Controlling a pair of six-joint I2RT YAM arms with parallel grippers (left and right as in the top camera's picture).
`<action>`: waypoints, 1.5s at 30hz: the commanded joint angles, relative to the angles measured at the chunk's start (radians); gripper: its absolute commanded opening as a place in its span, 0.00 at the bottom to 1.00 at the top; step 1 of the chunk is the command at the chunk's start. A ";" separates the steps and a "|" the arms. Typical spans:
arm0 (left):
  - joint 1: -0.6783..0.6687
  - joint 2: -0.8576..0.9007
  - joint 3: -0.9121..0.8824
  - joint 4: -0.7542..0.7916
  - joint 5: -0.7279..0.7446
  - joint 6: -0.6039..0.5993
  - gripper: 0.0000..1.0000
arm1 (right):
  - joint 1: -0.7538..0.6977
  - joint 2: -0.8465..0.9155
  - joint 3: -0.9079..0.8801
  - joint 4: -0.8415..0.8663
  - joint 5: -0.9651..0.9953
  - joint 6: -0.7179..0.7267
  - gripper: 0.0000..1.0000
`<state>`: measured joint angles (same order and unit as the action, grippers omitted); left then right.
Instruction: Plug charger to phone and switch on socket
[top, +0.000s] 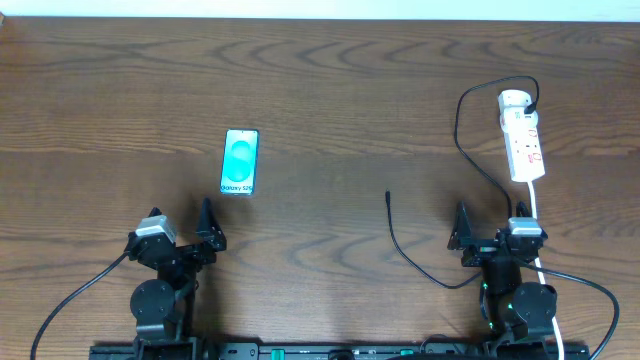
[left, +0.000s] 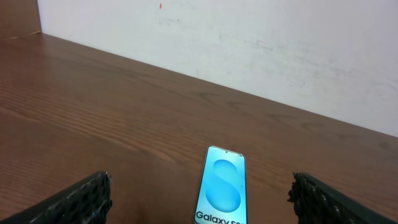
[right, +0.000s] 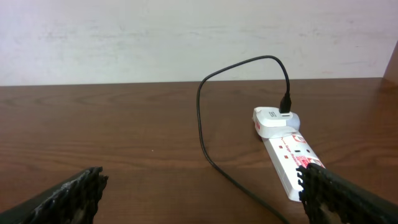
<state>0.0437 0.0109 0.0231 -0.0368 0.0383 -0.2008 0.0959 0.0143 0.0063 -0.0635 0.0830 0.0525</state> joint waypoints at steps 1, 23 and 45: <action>-0.004 -0.007 -0.019 -0.033 -0.025 0.021 0.93 | 0.006 -0.009 -0.001 -0.003 0.012 0.013 0.99; -0.004 0.755 0.744 -0.263 0.163 0.160 0.93 | 0.006 -0.009 -0.001 -0.003 0.013 0.013 0.99; -0.003 1.565 1.543 -1.068 0.238 0.216 0.68 | 0.006 -0.009 -0.001 -0.003 0.013 0.013 0.99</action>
<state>0.0429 1.5764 1.5452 -1.1172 0.2646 0.0017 0.0959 0.0109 0.0063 -0.0631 0.0864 0.0528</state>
